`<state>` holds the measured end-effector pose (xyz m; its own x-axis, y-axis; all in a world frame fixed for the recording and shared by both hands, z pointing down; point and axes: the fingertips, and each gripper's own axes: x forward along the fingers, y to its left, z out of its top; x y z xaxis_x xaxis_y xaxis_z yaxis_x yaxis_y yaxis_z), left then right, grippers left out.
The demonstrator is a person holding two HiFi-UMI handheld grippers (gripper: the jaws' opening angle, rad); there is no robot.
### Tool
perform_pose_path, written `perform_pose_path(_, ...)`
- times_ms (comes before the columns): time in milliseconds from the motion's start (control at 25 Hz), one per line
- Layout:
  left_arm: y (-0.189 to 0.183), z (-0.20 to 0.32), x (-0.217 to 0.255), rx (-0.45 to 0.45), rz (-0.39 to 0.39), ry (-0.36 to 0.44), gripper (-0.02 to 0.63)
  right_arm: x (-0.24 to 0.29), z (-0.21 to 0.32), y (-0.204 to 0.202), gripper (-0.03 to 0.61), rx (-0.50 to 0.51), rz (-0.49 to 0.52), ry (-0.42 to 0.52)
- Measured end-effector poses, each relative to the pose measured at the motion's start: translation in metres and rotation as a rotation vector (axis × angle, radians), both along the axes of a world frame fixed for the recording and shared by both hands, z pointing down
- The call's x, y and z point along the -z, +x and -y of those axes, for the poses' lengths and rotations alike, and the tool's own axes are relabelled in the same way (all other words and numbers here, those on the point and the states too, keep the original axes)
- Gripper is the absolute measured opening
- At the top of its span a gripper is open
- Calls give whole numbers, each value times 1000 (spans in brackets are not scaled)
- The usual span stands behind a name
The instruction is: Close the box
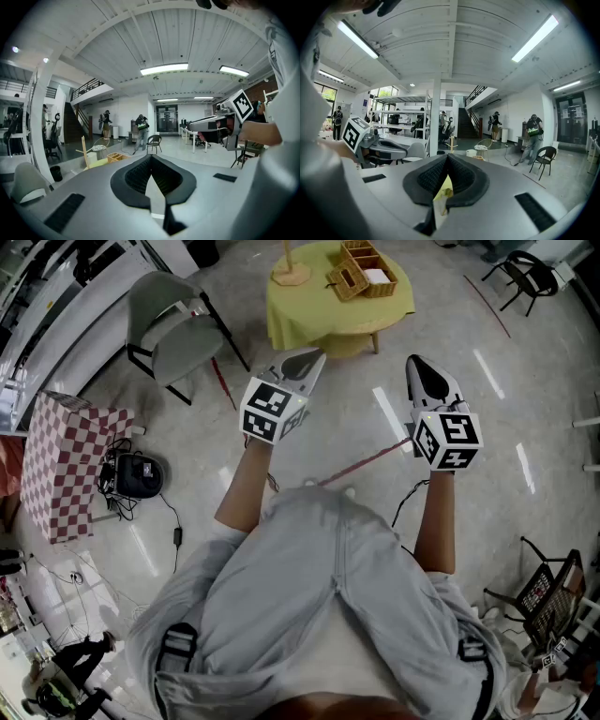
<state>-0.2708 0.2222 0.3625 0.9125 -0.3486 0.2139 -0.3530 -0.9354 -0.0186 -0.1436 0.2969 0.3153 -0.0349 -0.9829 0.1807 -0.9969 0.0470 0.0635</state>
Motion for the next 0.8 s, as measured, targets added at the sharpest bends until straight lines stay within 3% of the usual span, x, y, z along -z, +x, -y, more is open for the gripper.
perform_pose_path(280,20,-10,-2,-6,20,11,29,1,-7,12,23,24,5,19)
perform_pose_path(800,68,-33,-17,54,51,10,29,-20,-20,70,23,84,54,-16)
